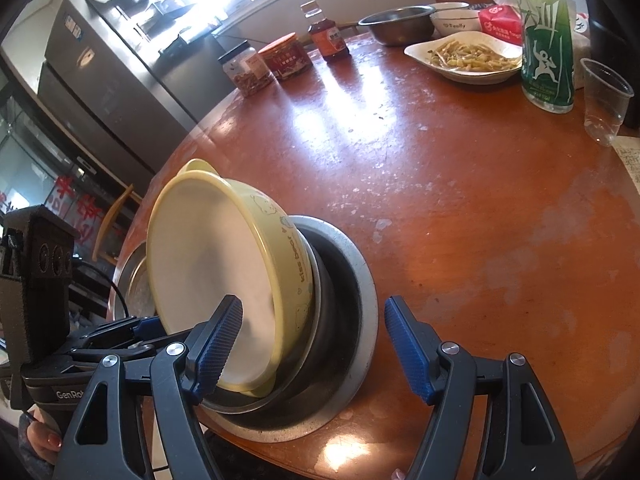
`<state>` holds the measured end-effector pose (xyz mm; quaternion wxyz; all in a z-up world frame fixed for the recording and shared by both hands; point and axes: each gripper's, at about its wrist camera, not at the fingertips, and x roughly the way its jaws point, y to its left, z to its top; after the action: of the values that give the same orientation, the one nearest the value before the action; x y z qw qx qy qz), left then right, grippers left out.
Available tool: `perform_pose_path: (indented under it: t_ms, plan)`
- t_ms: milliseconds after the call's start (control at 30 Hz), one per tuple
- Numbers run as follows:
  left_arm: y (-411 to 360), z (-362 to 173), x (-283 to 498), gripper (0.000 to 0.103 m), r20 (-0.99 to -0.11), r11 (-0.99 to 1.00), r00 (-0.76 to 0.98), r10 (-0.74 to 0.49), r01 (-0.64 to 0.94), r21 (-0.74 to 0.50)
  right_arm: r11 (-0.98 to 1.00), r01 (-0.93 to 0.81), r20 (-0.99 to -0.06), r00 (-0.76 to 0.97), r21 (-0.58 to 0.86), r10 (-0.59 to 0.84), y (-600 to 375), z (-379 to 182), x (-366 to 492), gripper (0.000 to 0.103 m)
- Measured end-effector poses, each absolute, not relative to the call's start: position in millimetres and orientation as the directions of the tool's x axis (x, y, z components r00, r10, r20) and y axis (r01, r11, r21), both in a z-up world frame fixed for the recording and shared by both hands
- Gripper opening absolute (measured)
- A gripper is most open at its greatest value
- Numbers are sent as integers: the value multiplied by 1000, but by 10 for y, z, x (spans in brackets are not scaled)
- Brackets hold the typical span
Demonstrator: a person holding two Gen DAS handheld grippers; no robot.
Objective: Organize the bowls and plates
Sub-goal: 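Clamp the bowl stack rim with the right gripper while the left gripper holds it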
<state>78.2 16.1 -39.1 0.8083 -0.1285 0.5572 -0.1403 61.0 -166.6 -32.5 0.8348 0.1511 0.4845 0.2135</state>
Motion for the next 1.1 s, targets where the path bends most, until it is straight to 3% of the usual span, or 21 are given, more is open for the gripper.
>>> perform_pose_path:
  t_ms: [400,633,1100]
  plan:
    - [103,-468,853,67,-861,911,302,-409,85,-403,853,-212,-734,439,476,519,-1706,-363,635,75]
    - [14,-473,878,62,-844,891,288,-452,107,-441,847,-229,-733,425,481,531,-1684,-389,622,59]
    - [-39,-423,863,61,-847,901,309,-432,117,-417,852,-232,-727,447,469,522,-1721,-372,608,53]
